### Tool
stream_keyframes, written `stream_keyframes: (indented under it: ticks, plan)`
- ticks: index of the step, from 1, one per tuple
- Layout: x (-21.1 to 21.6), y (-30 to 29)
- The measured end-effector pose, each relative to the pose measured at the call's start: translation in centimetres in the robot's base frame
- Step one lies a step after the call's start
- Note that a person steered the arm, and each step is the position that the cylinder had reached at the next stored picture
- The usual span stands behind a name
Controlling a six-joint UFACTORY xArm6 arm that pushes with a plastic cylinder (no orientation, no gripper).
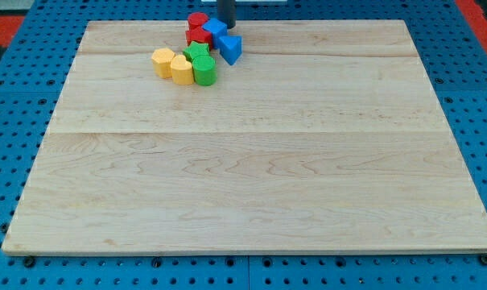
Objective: Push the red circle towards center left
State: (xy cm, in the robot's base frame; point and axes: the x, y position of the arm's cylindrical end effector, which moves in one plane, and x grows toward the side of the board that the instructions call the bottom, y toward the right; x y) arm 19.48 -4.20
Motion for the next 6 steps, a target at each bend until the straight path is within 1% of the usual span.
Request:
stream_keyframes:
  ticks: [1,2,3,4,5,6]
  plan:
    - [-0.1,-0.5]
    - [1.4,-3.4]
    - [1.7,-5.7]
    - [0.5,-4.4]
    - [-0.3,-7.0]
    - [0.1,-11.4]
